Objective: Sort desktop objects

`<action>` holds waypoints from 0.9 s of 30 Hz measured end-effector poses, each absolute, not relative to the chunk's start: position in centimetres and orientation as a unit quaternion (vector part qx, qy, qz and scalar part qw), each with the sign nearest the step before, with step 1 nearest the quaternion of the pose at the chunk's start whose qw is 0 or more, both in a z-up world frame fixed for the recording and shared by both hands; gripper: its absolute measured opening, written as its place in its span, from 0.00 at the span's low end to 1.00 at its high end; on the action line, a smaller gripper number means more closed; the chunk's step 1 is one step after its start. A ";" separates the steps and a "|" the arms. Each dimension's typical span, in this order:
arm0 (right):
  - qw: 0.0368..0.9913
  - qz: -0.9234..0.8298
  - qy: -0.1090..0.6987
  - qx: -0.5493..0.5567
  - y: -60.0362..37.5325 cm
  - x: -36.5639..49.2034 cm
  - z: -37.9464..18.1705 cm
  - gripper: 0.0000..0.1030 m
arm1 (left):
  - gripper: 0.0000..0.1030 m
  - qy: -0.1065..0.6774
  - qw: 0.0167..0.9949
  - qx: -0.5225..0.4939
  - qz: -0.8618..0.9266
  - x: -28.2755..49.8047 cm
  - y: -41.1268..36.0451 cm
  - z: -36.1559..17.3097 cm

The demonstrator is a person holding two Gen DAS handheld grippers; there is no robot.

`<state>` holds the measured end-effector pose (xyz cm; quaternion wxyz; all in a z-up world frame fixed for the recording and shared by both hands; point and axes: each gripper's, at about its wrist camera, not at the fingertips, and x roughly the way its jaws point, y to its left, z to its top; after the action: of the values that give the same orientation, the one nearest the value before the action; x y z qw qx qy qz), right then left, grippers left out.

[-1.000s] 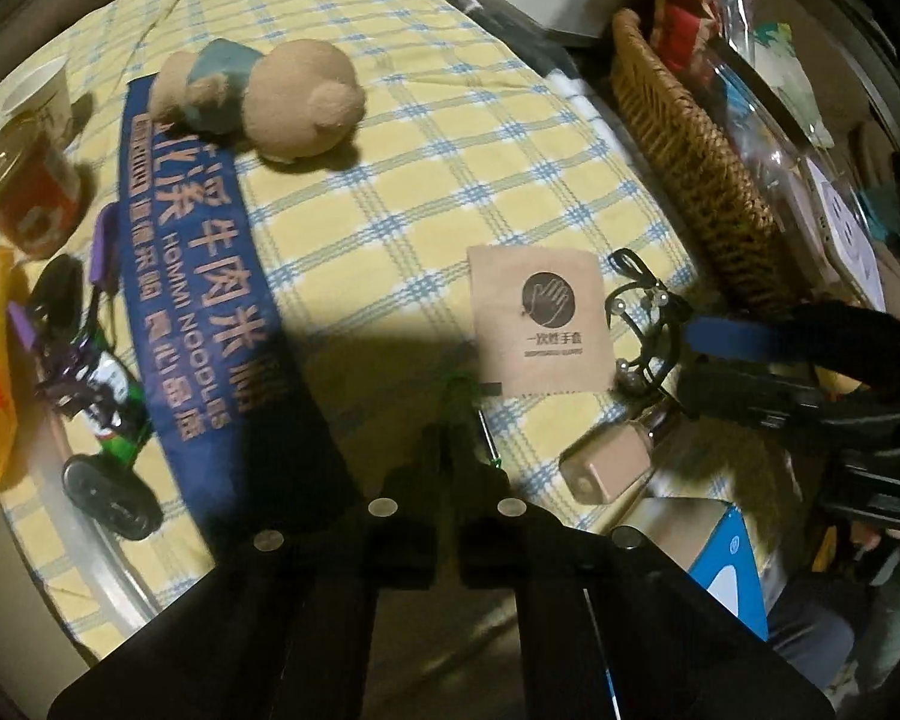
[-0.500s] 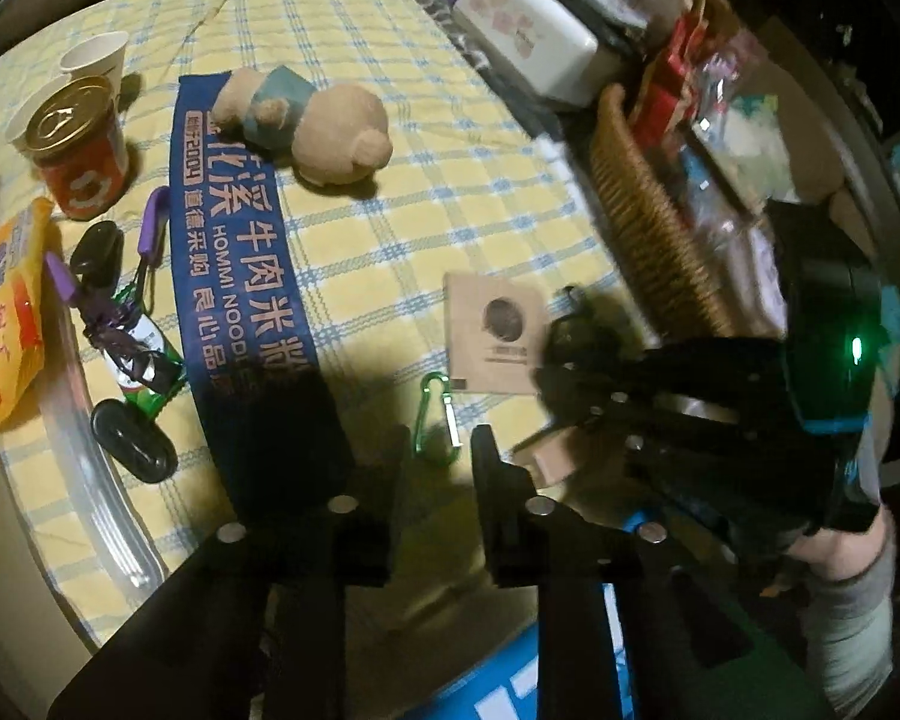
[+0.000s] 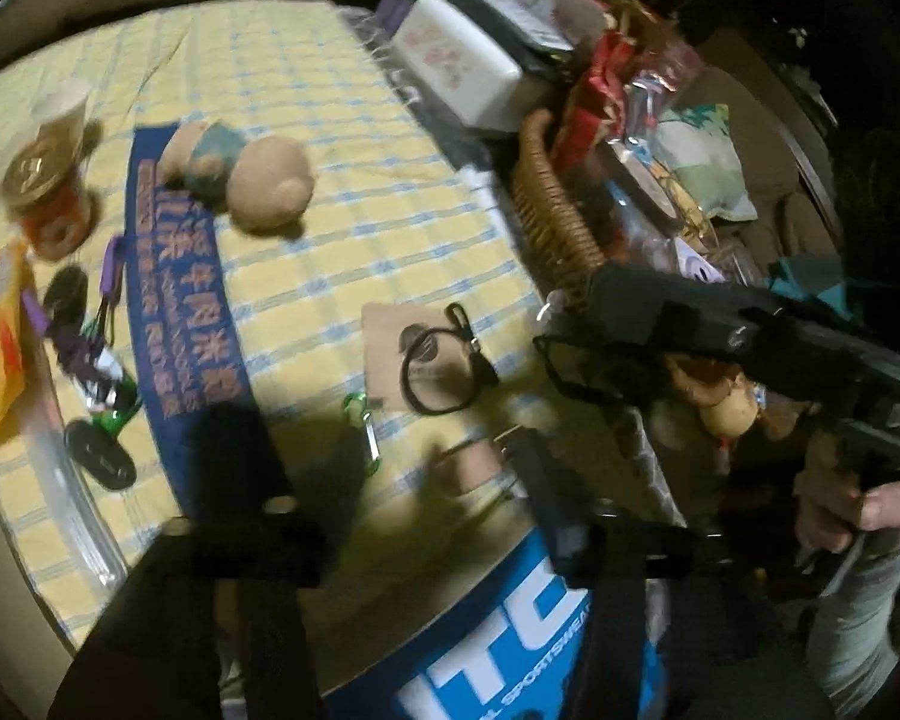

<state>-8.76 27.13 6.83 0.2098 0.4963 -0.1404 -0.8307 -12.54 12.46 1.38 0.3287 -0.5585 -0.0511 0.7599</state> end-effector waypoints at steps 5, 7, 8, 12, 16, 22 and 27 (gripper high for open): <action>0.199 -0.850 -0.136 0.469 28.0 -7.8 9.1 0.07 | 0.61 -0.011 0.297 -0.590 0.750 -13.8 15.3 -0.4; 0.197 -0.853 -0.147 0.460 28.9 -7.2 9.4 0.07 | 0.55 0.008 0.275 -0.602 0.749 -14.7 16.5 -1.7; 0.197 -0.852 -0.155 0.459 29.4 -7.0 9.3 0.07 | 0.52 0.017 0.264 -0.608 0.749 -15.1 16.8 -2.3; 0.199 -0.847 -0.167 0.464 30.6 -6.7 8.4 0.07 | 0.42 0.028 0.258 -0.610 0.749 -15.9 17.9 -3.8; 0.197 -0.842 -0.170 0.472 31.4 -6.9 7.0 0.07 | 0.26 0.023 0.259 -0.602 0.755 -16.3 17.9 -4.2; 0.197 -0.838 -0.172 0.478 31.1 -6.9 5.9 0.07 | 0.10 0.026 0.241 -0.582 0.776 -16.2 15.5 -2.9; 0.202 -0.838 -0.159 0.481 29.8 -6.9 6.3 0.07 | 0.08 -0.002 0.230 -0.572 0.787 -15.9 11.8 -0.5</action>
<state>-6.86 29.75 6.33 0.2023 0.4811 -0.1587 -0.8381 -15.86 11.81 -0.54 0.2296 -0.5725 -0.0017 0.7871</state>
